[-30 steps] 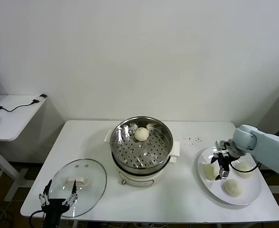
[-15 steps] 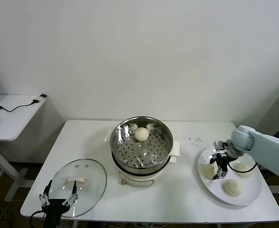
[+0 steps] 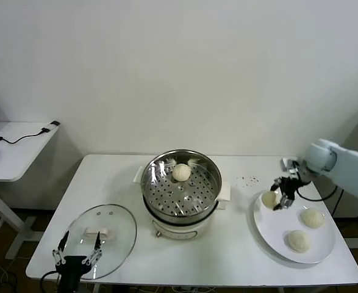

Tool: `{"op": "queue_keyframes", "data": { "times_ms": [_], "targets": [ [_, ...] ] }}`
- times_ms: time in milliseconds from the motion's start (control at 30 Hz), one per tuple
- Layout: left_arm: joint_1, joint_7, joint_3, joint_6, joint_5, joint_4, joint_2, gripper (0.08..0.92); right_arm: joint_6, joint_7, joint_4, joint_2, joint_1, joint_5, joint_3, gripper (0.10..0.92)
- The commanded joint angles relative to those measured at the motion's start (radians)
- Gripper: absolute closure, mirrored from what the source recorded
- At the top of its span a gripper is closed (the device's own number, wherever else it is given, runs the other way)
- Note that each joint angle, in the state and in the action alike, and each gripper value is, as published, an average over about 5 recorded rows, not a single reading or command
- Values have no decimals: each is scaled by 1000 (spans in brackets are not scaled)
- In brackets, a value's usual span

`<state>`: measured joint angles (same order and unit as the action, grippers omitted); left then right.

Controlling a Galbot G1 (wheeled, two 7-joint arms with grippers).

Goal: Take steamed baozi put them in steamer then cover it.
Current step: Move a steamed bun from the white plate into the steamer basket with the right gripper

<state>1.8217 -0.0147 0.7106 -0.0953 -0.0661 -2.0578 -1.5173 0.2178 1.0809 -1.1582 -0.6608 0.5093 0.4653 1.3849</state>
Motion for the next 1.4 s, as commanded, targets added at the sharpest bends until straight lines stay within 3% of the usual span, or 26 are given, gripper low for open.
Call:
{"op": "queue_keyframes", "data": {
  "times_ms": [33,300,633,1400],
  "targets": [
    [1,0,-9,0,-2,-5,14,177,1,15,42,-218,494,354,376,321],
    [8,-3,-32,-10,-9,-17,31,177,63,-29,42,-458,474,510,343,321],
    [6,-4,-57,-23,-41,-20,45,177,112,-94,95,-701,319,535,260,321],
    [-4,-5,-45,-19,-23,1,46,177,137,-151,106,-787,85,441,229,321]
  ]
}}
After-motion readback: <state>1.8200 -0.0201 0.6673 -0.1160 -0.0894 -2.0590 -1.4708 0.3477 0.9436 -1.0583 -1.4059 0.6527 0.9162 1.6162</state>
